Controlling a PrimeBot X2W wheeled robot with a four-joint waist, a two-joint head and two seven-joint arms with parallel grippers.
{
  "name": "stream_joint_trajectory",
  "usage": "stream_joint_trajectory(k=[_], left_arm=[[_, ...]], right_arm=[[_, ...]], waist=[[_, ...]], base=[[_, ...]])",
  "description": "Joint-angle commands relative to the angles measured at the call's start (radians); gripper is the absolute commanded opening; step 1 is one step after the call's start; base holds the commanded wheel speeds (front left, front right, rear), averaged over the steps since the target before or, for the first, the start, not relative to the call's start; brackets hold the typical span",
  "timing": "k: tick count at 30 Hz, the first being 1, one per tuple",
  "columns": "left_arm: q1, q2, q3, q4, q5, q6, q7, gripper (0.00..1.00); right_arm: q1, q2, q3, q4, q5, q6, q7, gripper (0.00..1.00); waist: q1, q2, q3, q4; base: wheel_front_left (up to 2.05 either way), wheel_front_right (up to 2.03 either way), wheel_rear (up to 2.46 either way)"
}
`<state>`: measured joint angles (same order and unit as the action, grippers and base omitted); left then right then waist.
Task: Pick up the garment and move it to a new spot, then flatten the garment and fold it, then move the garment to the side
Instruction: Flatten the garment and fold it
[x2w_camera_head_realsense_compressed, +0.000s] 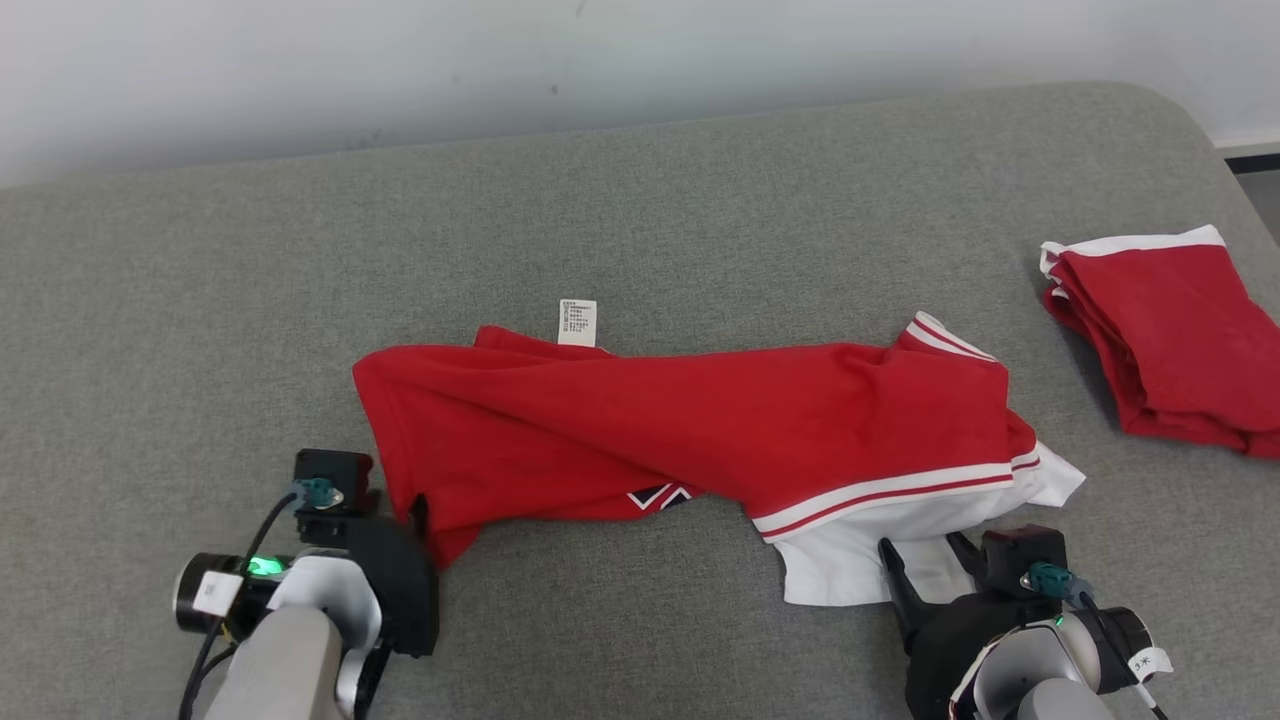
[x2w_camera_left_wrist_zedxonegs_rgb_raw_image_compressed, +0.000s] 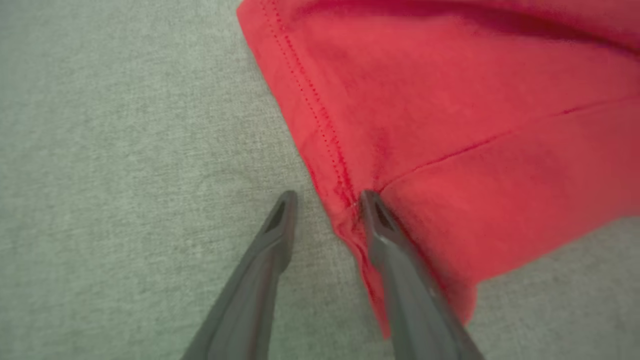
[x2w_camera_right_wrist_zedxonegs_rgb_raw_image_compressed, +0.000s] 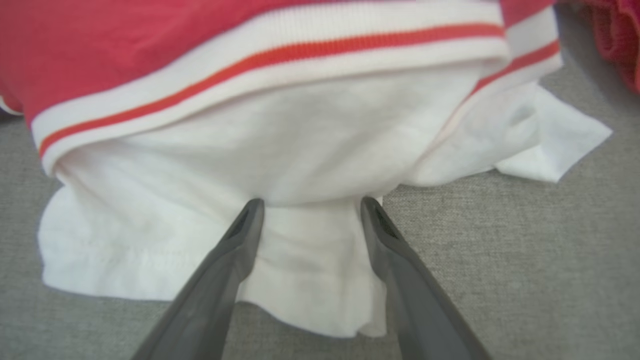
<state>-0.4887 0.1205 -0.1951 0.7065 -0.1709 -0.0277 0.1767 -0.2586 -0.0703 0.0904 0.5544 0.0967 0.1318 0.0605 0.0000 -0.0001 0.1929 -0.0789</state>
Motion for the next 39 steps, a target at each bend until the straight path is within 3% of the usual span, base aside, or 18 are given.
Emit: stream_joint_trajectory(k=[1, 2, 3, 16, 21, 28, 35, 36, 37, 38, 39], left_arm=[[0.046, -0.007, -0.021, 0.053, 0.01, -0.01, 0.028, 0.31], [0.046, -0.008, -0.028, 0.062, 0.011, -0.012, 0.025, 0.09], [0.044, -0.01, -0.033, 0.07, 0.01, -0.016, 0.022, 0.0], [0.042, -0.022, -0.03, 0.132, -0.03, -0.003, -0.031, 0.0], [0.047, -0.023, -0.032, 0.148, -0.04, -0.003, -0.053, 0.0], [0.056, -0.018, -0.032, 0.157, -0.054, 0.0, -0.08, 0.0], [0.035, -0.015, -0.032, 0.151, -0.065, 0.003, -0.093, 0.0], [0.031, -0.015, -0.033, 0.151, -0.065, 0.004, -0.095, 0.0], [0.028, -0.015, -0.033, 0.151, -0.066, 0.005, -0.097, 0.0], [0.024, -0.016, -0.034, 0.151, -0.068, 0.007, -0.1, 0.0], [0.021, -0.016, -0.033, 0.151, -0.07, 0.008, -0.104, 0.0]], right_arm=[[0.003, 0.007, 0.005, 0.015, 0.002, -0.003, 0.004, 1.0], [0.004, 0.007, 0.005, 0.016, 0.004, -0.003, 0.004, 1.0], [0.005, 0.008, 0.004, 0.017, 0.005, -0.003, 0.004, 1.0], [0.023, -0.009, 0.022, 0.041, 0.027, -0.003, 0.069, 1.0], [0.061, -0.017, -0.048, 0.034, -0.021, -0.004, 0.07, 1.0], [0.119, 0.002, -0.135, -0.073, -0.071, -0.004, 0.047, 1.0], [0.094, 0.013, -0.083, -0.069, -0.043, -0.002, 0.097, 1.0], [0.088, 0.015, -0.068, -0.057, -0.033, 0.0, 0.109, 0.91], [0.084, 0.018, -0.051, -0.045, -0.022, 0.001, 0.121, 0.16], [0.079, 0.02, -0.037, -0.035, -0.011, 0.003, 0.13, 0.0], [0.075, 0.021, -0.023, -0.03, 0.0, 0.003, 0.135, 0.0]], waist=[[0.0, 0.0001, 0.002, 0.001], [0.0, 0.0001, 0.004, 0.002], [0.0, 0.0001, 0.006, 0.004], [0.0, 0.0001, 0.009, 0.009], [0.0, 0.0001, 0.0, 0.018], [0.0, 0.0001, -0.017, -0.003], [0.0, 0.0001, -0.006, -0.014], [0.0, 0.0001, -0.004, -0.013], [0.0, 0.0001, -0.003, -0.012], [0.0, 0.0001, -0.002, -0.009], [0.0, 0.0001, -0.002, -0.006]], base=[[0.0, 0.0, 0.0], [0.0, 0.0, 0.0], [0.0, 0.0, 0.0], [0.0, 0.0, 0.0], [0.0, 0.0, 0.0], [0.0, 0.0, 0.0], [0.0, 0.0, 0.0], [0.0, 0.0, 0.0], [0.0, 0.0, 0.0], [0.0, 0.0, 0.0], [0.0, 0.0, 0.0]])
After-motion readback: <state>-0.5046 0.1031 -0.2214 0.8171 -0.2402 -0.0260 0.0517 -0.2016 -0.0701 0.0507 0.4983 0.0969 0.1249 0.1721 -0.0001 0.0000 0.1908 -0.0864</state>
